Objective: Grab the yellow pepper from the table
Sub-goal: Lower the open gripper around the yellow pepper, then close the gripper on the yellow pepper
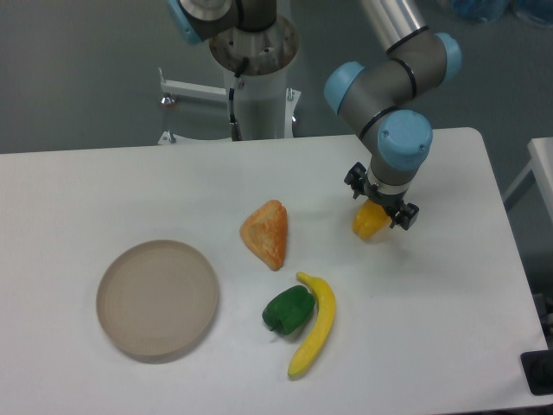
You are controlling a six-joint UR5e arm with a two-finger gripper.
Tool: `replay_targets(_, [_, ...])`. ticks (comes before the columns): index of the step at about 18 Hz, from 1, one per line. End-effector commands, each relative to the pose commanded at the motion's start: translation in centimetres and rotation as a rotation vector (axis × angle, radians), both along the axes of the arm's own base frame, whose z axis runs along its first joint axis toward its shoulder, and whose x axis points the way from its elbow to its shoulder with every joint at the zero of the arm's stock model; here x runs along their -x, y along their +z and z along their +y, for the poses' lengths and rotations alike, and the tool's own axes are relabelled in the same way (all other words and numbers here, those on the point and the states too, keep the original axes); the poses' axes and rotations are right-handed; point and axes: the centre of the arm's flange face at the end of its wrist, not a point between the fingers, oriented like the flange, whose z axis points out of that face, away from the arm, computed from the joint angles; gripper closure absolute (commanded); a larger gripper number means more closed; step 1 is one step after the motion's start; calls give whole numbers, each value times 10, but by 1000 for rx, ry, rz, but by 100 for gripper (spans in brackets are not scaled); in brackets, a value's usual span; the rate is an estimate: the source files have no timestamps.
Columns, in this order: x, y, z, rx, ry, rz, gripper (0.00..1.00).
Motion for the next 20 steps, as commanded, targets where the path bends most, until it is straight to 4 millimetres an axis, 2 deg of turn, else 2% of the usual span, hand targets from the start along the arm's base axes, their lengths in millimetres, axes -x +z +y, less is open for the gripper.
replay_targets(1, [1,0,-1,0,2,0,6])
replay_targets(4, [1,0,-1,0,-12,-2,30])
replay_targets(7, [2,2,-1,-2,-38,-3,42])
replay_targets(11, [2,2,-1,-3,-38,-2,49])
replay_targets(13, [5,8,1,-9,-36,3,50])
replay_targets(20, [32,56,25,-81,-21,74,50])
